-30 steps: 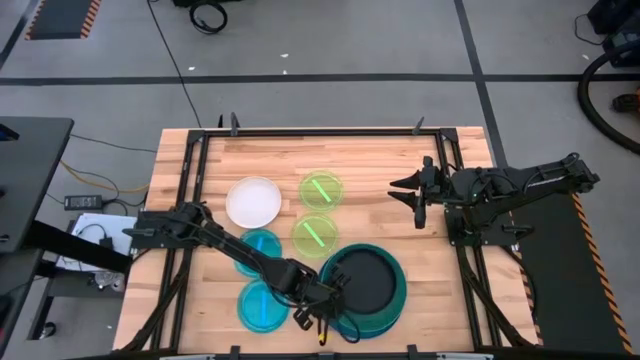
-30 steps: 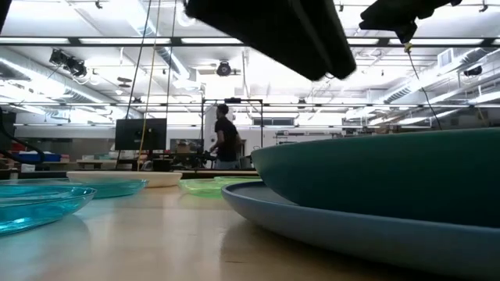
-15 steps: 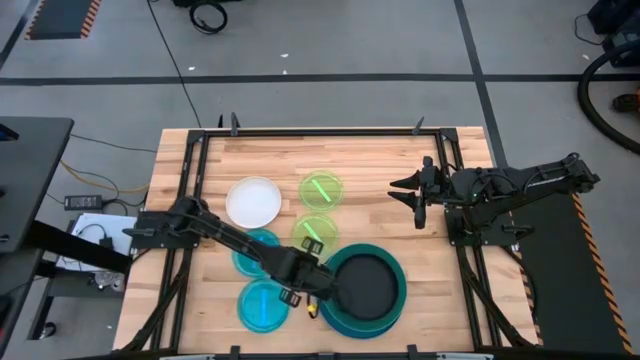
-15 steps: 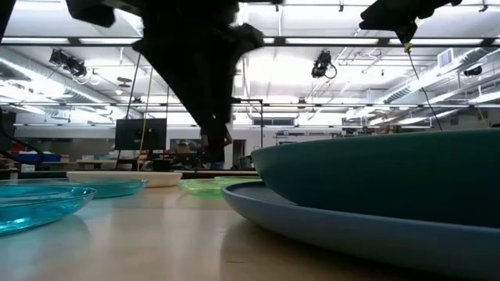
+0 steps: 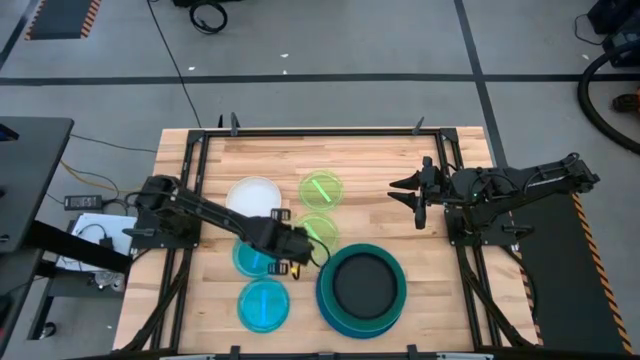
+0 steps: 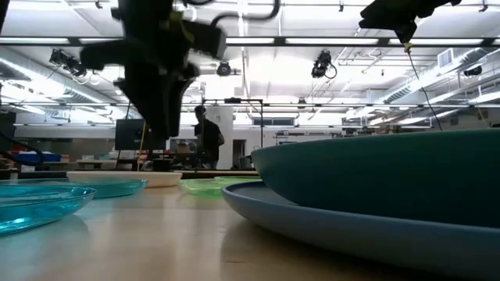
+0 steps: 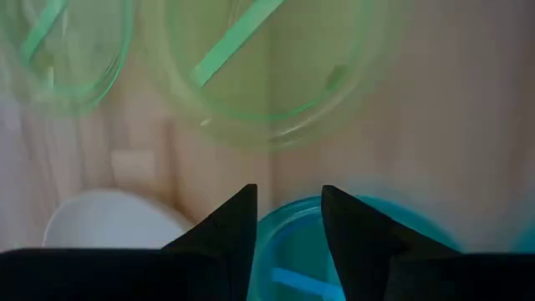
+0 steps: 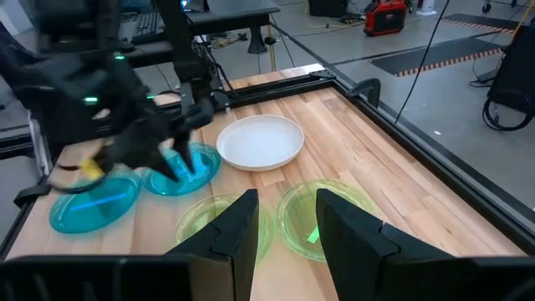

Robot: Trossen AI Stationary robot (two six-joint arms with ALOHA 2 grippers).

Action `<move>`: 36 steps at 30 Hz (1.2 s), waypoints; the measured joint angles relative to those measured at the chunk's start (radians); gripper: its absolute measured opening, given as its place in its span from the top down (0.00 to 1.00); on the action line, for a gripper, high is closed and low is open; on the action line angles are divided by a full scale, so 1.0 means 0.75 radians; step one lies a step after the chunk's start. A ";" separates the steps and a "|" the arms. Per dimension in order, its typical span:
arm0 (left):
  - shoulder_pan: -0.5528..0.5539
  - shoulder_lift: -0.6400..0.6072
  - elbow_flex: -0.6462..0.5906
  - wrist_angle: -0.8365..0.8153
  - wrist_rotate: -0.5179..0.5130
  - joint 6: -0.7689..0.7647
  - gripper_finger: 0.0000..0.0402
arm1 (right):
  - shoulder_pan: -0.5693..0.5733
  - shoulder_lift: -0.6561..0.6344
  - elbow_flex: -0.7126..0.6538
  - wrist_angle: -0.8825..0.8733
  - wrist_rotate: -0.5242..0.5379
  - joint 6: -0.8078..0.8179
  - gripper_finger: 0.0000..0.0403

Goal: Stack plastic plates
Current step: Stack the white plate on top of the black plate

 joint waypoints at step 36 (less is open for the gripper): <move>0.420 -0.073 -0.449 0.247 0.037 -0.189 0.65 | 0.000 0.000 0.000 -0.002 -0.009 -0.001 0.67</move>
